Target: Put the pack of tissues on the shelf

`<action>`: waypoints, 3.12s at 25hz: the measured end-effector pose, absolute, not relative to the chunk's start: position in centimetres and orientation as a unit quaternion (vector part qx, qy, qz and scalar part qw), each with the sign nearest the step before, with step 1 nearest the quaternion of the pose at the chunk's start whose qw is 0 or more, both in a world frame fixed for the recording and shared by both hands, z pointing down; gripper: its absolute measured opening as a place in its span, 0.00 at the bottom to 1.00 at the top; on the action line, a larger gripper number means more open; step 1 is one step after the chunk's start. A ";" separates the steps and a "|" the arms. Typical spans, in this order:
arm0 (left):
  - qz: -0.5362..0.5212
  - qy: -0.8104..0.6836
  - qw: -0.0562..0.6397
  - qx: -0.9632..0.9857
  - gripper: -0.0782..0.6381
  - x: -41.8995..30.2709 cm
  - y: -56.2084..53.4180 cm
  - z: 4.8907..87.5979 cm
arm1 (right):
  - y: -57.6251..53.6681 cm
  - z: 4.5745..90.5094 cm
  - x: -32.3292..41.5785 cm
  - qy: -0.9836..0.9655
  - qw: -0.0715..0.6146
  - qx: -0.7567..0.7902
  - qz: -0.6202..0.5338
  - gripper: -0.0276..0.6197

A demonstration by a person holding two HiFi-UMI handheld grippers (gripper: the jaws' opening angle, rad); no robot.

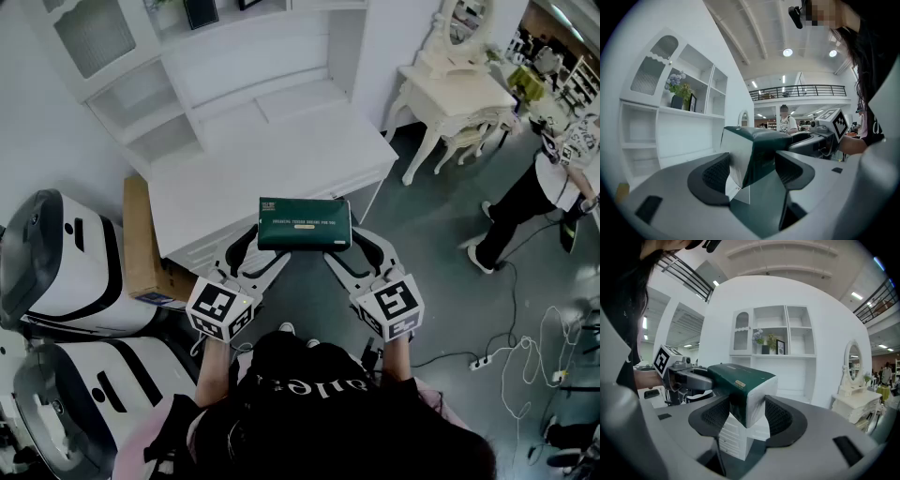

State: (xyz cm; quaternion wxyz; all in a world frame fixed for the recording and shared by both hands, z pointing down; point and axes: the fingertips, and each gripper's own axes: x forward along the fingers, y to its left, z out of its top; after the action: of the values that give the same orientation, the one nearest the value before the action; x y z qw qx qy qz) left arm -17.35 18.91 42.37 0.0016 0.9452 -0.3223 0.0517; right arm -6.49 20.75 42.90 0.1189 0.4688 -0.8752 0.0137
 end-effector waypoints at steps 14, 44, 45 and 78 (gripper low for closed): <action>0.039 -0.326 0.006 0.944 0.55 -21.9 16.2 42.4 | 18.1 43.3 -10.9 -0.876 0.108 0.469 0.033 0.43; 0.021 -0.333 0.011 0.943 0.55 -10.4 3.1 42.6 | 4.8 43.8 0.6 -0.878 0.113 0.465 0.035 0.43; 0.019 -0.337 0.010 0.941 0.55 -9.3 2.4 42.5 | 4.0 43.7 1.7 -0.879 0.112 0.461 0.035 0.43; 0.012 -0.364 -0.035 0.931 0.54 1.3 -16.4 37.1 | -15.8 38.3 12.4 -0.893 0.094 0.439 -0.023 0.43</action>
State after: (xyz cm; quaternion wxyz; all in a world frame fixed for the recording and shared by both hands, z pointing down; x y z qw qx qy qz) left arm 1.32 -16.41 37.08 -0.0346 0.9306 -0.3642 0.0117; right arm 12.41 -15.75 38.35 0.0941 0.4386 -0.8934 -0.0232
